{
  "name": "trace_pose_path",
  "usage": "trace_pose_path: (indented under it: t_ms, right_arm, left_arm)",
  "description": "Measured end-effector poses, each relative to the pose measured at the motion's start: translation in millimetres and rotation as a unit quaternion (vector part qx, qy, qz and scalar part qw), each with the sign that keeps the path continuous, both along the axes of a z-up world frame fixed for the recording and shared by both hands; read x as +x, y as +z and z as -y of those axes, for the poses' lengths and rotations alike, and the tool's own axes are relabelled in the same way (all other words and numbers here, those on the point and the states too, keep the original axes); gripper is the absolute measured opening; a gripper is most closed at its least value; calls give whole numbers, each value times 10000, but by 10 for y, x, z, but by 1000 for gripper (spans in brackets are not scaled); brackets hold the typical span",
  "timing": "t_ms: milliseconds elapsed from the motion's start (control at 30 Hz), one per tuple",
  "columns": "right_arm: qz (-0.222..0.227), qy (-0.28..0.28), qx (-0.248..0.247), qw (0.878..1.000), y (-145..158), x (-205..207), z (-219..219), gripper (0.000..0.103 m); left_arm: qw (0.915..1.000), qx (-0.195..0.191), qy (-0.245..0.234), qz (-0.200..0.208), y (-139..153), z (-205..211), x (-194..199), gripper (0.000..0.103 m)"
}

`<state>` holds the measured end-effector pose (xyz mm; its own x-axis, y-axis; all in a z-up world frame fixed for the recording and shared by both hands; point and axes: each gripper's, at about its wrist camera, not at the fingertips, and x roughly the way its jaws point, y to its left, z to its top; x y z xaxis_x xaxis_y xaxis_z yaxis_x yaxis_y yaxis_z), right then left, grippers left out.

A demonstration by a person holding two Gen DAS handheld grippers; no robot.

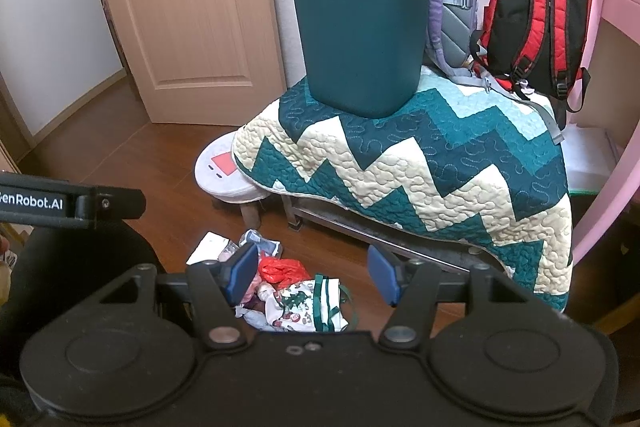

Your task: Collect trash

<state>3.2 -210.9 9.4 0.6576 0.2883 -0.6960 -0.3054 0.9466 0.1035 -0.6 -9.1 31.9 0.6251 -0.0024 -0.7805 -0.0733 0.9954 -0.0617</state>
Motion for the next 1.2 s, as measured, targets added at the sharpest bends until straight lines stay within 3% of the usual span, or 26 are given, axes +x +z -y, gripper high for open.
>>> trace_pose_path:
  t_ms: [667, 967, 1200]
  right_arm:
    - [-182, -84, -78, 9998, -210, 238, 23, 61]
    - [-379, -83, -155, 9991, -520, 741, -9, 61]
    - [-758, 11, -90, 9971, -913, 1289, -91, 61]
  left_arm:
    - [9999, -95, 78, -83, -214, -159, 332, 102]
    - [9987, -227, 418, -207, -454, -589, 908, 102]
    - [9957, -350, 798, -311, -648, -1177, 1488, 102]
